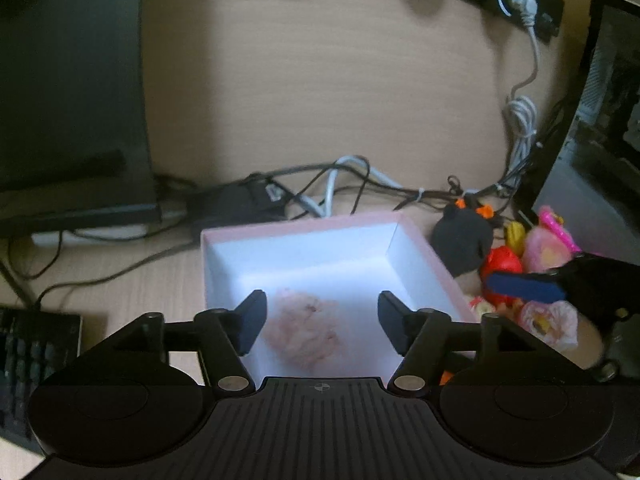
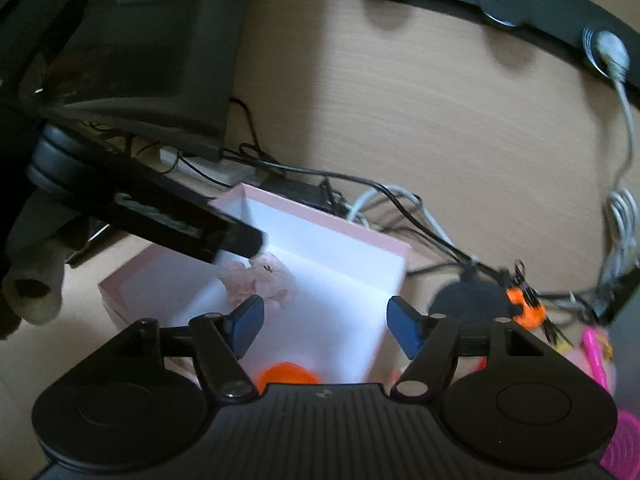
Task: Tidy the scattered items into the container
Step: 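Drop the cloth into the pink box with the left gripper while the right carries the orange cup, then grasp the pink-lidded yellow cup with the left gripper while the right releases the orange cup into the box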
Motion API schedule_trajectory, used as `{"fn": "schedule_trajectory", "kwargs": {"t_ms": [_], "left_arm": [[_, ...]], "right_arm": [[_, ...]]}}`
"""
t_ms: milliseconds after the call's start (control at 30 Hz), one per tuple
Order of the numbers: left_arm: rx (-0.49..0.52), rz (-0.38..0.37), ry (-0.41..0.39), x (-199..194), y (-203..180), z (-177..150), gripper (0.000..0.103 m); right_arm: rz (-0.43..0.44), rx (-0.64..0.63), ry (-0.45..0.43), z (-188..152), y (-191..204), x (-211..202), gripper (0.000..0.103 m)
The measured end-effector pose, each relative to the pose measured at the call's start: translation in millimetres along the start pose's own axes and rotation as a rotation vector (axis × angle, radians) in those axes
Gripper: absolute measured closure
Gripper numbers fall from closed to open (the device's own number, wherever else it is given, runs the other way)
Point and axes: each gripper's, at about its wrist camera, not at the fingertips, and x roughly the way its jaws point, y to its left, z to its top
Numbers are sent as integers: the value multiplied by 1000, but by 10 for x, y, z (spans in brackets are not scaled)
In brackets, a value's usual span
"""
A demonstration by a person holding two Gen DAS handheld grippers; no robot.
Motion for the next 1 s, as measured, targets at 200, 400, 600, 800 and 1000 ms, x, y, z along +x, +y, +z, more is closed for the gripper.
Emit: {"fn": "schedule_trajectory", "kwargs": {"t_ms": [200, 400, 600, 800, 1000], "left_arm": [[142, -63, -46, -266, -448, -226, 19], [350, -192, -41, -239, -1305, -471, 10], [434, -205, -31, -19, -1854, -571, 8], [469, -115, -18, 338, -2099, -549, 12], [503, -25, -5, 694, -2344, -527, 28]], "right_arm": [[-120, 128, 78, -518, -363, -394, 31], [-265, 295, 179, -1132, -707, -748, 30], [-295, 337, 185, -1456, -742, -1063, 27], [-300, 306, 177, -1623, -731, -1283, 24], [-309, 287, 169, -1721, -770, -1445, 22]]}}
